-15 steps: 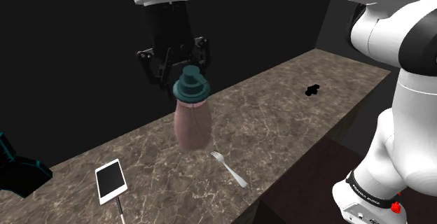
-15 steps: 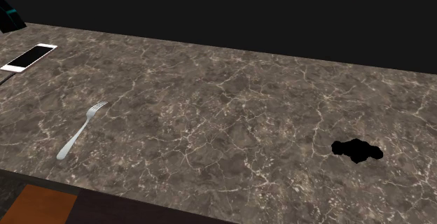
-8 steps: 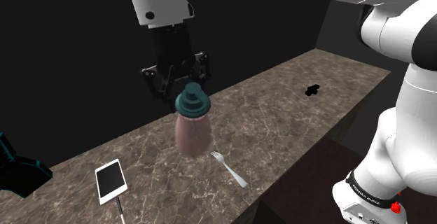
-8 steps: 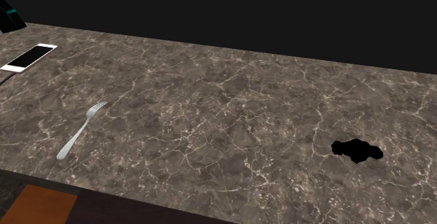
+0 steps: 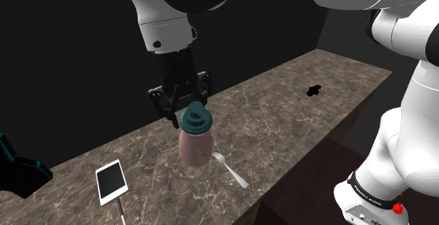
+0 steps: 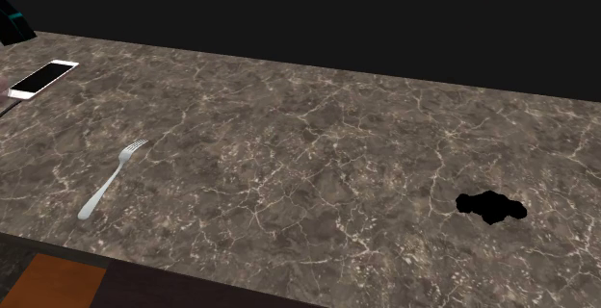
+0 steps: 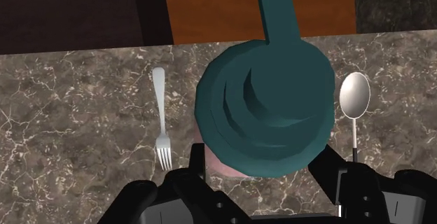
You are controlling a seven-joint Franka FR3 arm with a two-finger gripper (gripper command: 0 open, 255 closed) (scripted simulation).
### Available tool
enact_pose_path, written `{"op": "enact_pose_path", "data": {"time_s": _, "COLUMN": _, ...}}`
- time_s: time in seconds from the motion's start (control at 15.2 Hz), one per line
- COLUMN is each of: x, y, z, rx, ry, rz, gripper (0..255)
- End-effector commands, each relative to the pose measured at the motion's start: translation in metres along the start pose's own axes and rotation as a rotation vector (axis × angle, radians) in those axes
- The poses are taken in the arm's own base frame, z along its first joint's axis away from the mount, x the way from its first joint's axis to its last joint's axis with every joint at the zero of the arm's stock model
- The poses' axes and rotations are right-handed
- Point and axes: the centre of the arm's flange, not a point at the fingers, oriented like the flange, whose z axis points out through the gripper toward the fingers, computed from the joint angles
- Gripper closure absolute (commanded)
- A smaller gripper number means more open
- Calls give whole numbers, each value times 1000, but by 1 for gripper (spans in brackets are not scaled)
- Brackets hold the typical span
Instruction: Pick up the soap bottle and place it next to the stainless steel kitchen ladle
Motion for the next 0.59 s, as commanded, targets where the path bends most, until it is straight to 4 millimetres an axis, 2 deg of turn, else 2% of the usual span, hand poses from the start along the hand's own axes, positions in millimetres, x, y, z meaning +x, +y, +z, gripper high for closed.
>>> {"op": "enact_pose_path", "data": {"time_s": 0.0, "x": 3, "y": 0, "z": 9, "rx": 1, "ry": 1, "rz": 0, "gripper": 255}}
{"op": "enact_pose_path", "data": {"time_s": 0.53, "x": 12, "y": 0, "z": 50, "rx": 1, "ry": 1, "rz": 0, "gripper": 255}}
